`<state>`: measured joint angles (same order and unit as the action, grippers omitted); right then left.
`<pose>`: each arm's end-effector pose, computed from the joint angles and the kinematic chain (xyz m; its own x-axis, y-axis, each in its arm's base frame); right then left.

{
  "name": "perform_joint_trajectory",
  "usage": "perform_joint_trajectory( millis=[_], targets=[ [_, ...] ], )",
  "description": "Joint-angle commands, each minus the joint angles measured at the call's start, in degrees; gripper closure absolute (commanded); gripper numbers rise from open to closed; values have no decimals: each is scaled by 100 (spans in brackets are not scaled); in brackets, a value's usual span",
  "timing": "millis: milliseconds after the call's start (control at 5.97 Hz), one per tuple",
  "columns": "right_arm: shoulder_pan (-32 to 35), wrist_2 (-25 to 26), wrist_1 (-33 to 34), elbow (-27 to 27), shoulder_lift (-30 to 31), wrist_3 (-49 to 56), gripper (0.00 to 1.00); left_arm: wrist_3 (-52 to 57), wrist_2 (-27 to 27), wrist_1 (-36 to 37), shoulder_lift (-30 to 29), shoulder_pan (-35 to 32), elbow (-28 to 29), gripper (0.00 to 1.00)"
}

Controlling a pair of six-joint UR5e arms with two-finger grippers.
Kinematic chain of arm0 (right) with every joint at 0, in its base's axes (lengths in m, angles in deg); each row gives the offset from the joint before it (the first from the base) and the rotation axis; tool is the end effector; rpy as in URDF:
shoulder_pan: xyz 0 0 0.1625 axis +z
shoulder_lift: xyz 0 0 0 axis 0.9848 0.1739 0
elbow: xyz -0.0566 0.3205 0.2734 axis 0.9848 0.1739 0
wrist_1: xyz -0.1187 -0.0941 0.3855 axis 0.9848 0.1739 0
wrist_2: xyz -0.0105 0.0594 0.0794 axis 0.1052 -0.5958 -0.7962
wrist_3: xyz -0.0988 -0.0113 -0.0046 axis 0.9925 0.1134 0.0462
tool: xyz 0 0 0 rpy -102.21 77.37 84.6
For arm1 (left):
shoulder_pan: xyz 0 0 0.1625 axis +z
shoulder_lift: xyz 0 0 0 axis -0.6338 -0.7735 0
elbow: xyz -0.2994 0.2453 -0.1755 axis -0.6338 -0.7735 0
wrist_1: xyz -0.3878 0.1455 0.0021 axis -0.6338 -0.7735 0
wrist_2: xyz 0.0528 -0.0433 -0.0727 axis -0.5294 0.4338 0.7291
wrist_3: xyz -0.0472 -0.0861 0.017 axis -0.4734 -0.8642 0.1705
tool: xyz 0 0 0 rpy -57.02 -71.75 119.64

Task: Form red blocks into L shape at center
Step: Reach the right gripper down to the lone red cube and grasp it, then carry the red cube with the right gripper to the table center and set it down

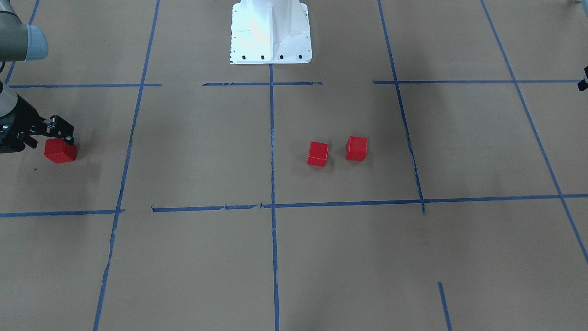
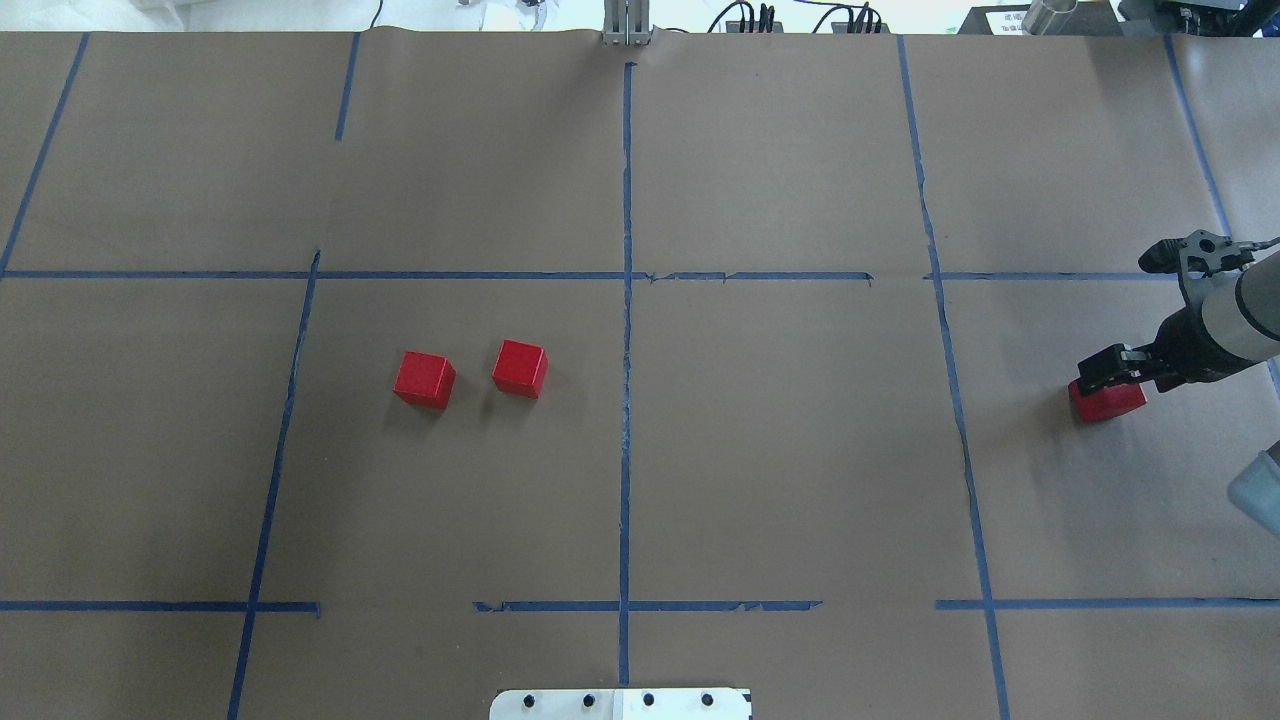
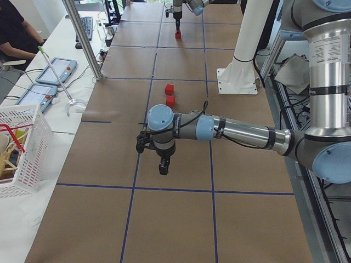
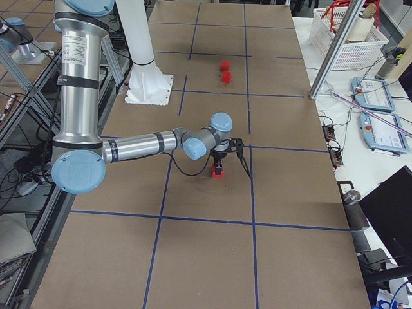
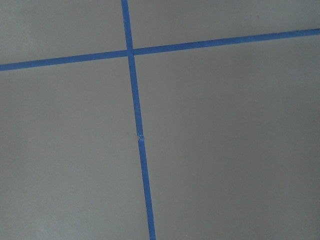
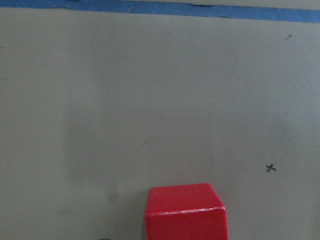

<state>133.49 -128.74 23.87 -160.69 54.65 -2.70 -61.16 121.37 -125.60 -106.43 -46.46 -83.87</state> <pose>-0.2253 -0.4341 0.5715 0.7184 -0.0409 0.6945 0.0363 0.9991 0.0213 -0.0302 -0.4329 0.5759 0.6899 0.1201 -0.7139 -0.0978 0.9926 0.0725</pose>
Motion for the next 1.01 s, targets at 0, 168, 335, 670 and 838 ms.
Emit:
perform_joint_trajectory(
  millis=[0,168,335,670,838],
  targets=[
    [-146,95,-5,118,-11,-14,3,0,0,0,-14,1,-6,0],
    [-155,122,4,127,-11,-40,37,0,0,0,-14,1,-6,0],
    [-155,122,-5,118,-11,-23,94,0,0,0,-14,1,-6,0],
    [-182,52,56,-484,-238,-215,100,0,9,0,-14,1,-41,0],
    [-652,60,91,-671,-892,-1156,100,-9,9,0,-14,1,-67,0]
  ],
)
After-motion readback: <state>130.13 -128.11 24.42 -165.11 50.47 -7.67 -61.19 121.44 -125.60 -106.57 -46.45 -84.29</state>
